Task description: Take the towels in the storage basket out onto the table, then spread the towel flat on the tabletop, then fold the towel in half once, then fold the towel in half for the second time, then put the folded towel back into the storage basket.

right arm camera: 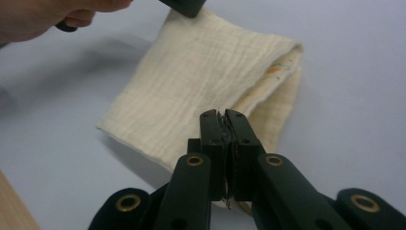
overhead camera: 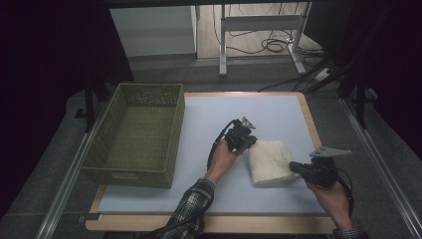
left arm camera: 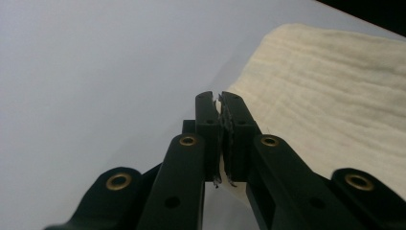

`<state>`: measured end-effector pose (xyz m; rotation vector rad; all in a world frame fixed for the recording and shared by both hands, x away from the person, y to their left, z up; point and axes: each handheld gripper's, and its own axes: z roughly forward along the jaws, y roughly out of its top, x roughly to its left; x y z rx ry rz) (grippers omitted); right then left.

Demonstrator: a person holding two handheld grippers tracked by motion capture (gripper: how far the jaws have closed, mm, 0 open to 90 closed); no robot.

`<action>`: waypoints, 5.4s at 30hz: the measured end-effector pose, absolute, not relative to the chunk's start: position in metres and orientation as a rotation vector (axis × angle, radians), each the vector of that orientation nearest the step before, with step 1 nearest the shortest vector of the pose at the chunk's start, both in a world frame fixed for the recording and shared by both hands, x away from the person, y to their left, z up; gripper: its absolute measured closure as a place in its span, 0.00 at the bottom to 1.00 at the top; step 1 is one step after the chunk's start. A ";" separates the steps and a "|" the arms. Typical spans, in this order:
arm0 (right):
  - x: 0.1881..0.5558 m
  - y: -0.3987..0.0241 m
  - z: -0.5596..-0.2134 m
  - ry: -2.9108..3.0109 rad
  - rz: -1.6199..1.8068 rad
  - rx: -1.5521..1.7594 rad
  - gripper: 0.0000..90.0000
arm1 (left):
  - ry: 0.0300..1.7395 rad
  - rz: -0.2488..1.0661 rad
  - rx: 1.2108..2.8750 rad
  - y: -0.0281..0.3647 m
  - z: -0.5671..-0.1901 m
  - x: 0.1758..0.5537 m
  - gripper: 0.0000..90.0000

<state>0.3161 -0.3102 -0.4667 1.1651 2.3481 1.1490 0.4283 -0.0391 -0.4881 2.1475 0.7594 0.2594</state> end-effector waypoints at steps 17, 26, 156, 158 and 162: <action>0.323 -0.326 -0.498 2.333 1.031 1.258 0.81 | 0.817 0.290 2.155 -0.037 -0.497 0.430 0.62; 0.331 -0.315 -0.494 2.322 0.992 1.228 0.64 | 0.872 0.262 2.183 -0.023 -0.506 0.433 0.57; 0.346 -0.158 -0.417 2.593 1.361 0.910 0.91 | 1.047 0.327 2.309 0.156 -0.385 0.382 0.93; 0.346 -0.154 -0.414 2.598 1.366 0.900 0.91 | 1.053 0.330 2.304 0.161 -0.381 0.380 0.93; 0.346 -0.146 -0.408 2.609 1.376 0.882 0.91 | 1.060 0.349 2.303 0.170 -0.374 0.378 0.93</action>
